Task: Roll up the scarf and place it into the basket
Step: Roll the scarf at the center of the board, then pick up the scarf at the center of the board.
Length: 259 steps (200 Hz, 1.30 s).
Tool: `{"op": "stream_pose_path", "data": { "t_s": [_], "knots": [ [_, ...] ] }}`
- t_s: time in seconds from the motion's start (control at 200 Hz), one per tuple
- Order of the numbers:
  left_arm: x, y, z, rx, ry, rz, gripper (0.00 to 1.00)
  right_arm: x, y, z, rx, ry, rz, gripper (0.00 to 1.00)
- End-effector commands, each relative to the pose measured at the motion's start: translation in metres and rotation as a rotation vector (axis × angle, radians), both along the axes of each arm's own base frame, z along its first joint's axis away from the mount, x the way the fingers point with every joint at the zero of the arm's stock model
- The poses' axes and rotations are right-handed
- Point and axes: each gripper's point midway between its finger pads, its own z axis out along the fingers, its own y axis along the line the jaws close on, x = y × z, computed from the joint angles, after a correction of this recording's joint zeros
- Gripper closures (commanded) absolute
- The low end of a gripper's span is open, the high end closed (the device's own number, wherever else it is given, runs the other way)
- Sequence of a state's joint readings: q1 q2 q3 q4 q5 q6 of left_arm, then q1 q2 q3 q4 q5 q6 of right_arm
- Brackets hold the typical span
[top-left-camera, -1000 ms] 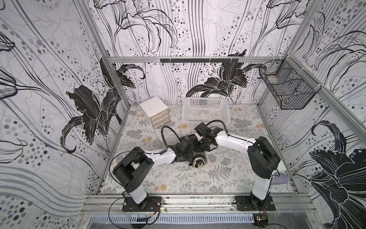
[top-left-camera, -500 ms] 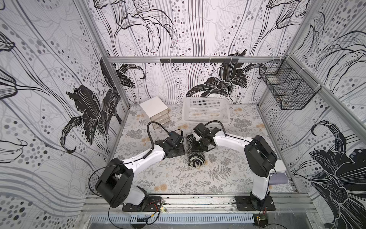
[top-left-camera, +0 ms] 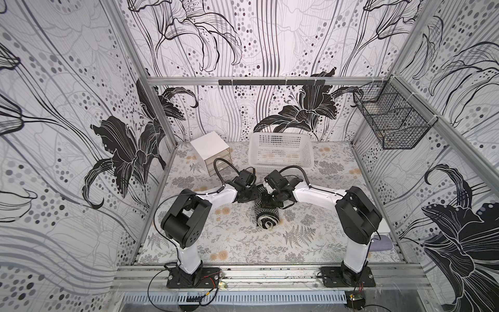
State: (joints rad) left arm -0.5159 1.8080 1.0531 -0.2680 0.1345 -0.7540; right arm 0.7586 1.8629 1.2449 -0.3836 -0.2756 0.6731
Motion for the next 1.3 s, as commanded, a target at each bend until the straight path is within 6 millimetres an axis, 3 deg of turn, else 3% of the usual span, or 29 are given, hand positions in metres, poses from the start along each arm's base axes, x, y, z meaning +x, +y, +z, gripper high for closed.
{"op": "stream_pose_path", "data": {
  "t_s": [0.0, 0.115, 0.17, 0.225, 0.295, 0.365, 0.501, 0.791, 0.876, 0.946, 1.041, 1.061, 1.091, 1.201, 1.241, 1.291],
  "knots": [
    [0.011, -0.006, -0.003, -0.029, -0.013, 0.005, 1.0, -0.023, -0.015, -0.01, -0.063, 0.063, 0.007, 1.0],
    [0.008, 0.0, -0.013, 0.007, 0.01, 0.017, 1.0, -0.021, -0.03, 0.004, -0.096, 0.008, -0.028, 0.99],
    [0.006, 0.004, -0.014, 0.021, 0.014, 0.025, 1.0, -0.021, -0.044, 0.014, -0.134, -0.034, -0.057, 0.76],
    [0.003, 0.007, -0.016, 0.037, 0.02, 0.03, 1.0, -0.02, -0.061, 0.024, -0.183, -0.071, -0.087, 0.61],
    [0.0, 0.012, -0.018, 0.06, 0.026, 0.035, 1.0, -0.023, -0.076, 0.036, -0.221, -0.099, -0.114, 0.33],
    [-0.004, 0.015, -0.022, 0.068, 0.036, 0.035, 1.0, -0.025, -0.087, 0.039, -0.26, -0.108, -0.13, 0.14],
    [-0.008, 0.014, -0.025, 0.056, 0.042, 0.029, 1.0, -0.028, -0.088, 0.025, -0.282, -0.067, -0.106, 0.1],
    [-0.016, 0.01, -0.021, 0.058, 0.035, 0.022, 1.0, -0.02, -0.03, -0.007, -0.1, 0.022, -0.026, 0.09],
    [-0.018, 0.008, -0.022, 0.052, 0.036, 0.022, 1.0, -0.018, -0.018, -0.016, -0.064, 0.044, -0.013, 0.14],
    [-0.018, 0.006, -0.022, 0.043, 0.033, 0.021, 1.0, -0.018, -0.011, -0.023, -0.055, 0.062, 0.002, 0.28],
    [-0.019, 0.003, -0.015, 0.033, 0.018, 0.02, 1.0, -0.019, -0.009, -0.027, -0.054, 0.072, 0.02, 0.63],
    [-0.019, 0.003, -0.013, 0.03, 0.015, 0.021, 1.0, -0.018, -0.008, -0.027, -0.054, 0.071, 0.025, 0.74],
    [-0.019, 0.003, -0.009, 0.026, 0.008, 0.02, 1.0, -0.019, -0.008, -0.025, -0.052, 0.068, 0.034, 0.99],
    [-0.02, 0.014, 0.022, 0.04, -0.035, 0.032, 0.98, -0.017, -0.009, -0.002, -0.043, 0.017, 0.066, 1.0],
    [-0.02, 0.021, 0.039, 0.046, -0.061, 0.041, 0.88, -0.015, -0.009, 0.016, -0.028, -0.012, 0.08, 1.0],
    [-0.022, 0.034, 0.061, 0.05, -0.09, 0.058, 0.66, -0.012, -0.009, 0.041, -0.013, -0.048, 0.104, 1.0]
  ]
}}
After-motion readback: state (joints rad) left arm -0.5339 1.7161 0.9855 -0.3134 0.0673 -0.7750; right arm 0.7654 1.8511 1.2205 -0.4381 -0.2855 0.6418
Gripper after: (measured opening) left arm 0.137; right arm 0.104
